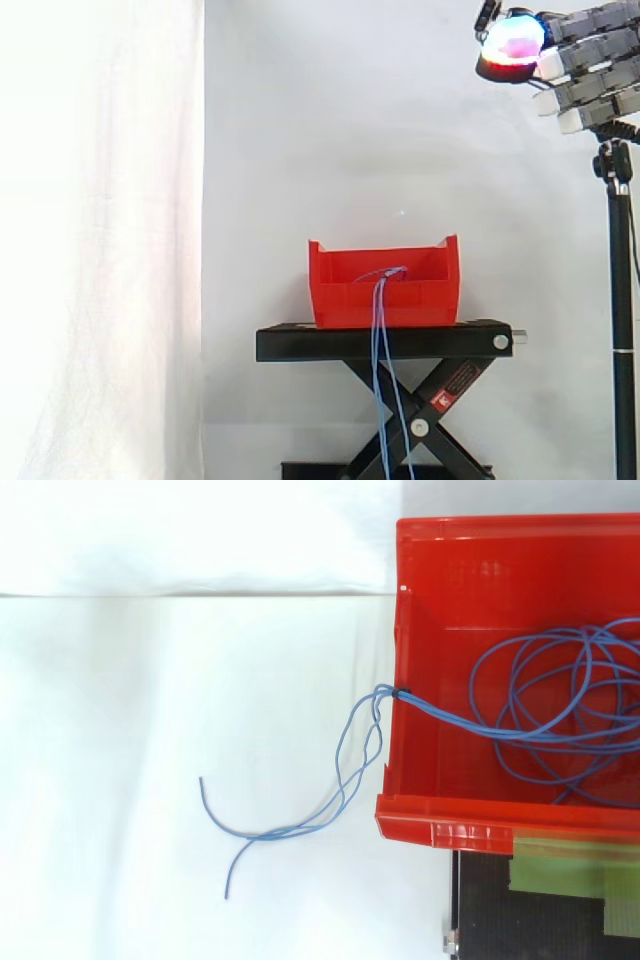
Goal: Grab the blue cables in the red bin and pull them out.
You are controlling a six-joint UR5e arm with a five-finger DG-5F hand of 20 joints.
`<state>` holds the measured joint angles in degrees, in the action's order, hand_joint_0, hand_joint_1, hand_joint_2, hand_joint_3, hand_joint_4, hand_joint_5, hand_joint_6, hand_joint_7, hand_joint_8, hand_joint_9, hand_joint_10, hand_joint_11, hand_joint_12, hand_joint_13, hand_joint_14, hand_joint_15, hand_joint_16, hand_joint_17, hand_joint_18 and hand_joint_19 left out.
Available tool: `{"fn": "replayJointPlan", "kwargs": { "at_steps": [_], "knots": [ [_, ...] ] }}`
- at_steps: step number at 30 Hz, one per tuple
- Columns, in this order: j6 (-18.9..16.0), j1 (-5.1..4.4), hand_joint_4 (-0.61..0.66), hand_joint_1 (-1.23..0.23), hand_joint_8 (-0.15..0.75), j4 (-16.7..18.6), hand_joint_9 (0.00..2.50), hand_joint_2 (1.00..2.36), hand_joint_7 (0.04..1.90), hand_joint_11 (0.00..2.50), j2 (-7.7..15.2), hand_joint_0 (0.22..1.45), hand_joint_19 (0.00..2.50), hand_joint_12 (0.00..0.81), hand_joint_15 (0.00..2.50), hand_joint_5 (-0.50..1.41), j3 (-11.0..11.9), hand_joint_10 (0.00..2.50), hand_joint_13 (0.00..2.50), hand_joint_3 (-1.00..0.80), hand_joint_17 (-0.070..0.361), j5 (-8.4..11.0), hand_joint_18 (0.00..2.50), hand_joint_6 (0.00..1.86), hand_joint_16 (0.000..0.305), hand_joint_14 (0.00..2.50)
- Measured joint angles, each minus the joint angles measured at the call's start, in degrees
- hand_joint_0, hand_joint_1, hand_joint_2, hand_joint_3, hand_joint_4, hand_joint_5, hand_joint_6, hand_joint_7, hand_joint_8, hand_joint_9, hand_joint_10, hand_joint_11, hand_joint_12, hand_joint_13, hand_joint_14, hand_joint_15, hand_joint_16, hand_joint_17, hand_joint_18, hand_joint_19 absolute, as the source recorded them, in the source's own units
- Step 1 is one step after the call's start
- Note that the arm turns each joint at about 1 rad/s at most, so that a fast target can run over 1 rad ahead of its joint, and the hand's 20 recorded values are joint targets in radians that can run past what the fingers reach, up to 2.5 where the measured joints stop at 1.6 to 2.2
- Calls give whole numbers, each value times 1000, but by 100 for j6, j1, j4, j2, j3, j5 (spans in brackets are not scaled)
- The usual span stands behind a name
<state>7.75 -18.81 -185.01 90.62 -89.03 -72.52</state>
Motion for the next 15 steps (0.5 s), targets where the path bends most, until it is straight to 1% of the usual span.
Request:
{"fn": "replayJointPlan", "kwargs": {
  "at_steps": [15],
  "knots": [
    [-13, 0, 165, -817, 233, -44, 457, 1000, 179, 128, 1, 776, 272, 345, 164, 283, 0, 4, 287, -1000, 117, -11, 148, 5, 52, 6]
  ]
}}
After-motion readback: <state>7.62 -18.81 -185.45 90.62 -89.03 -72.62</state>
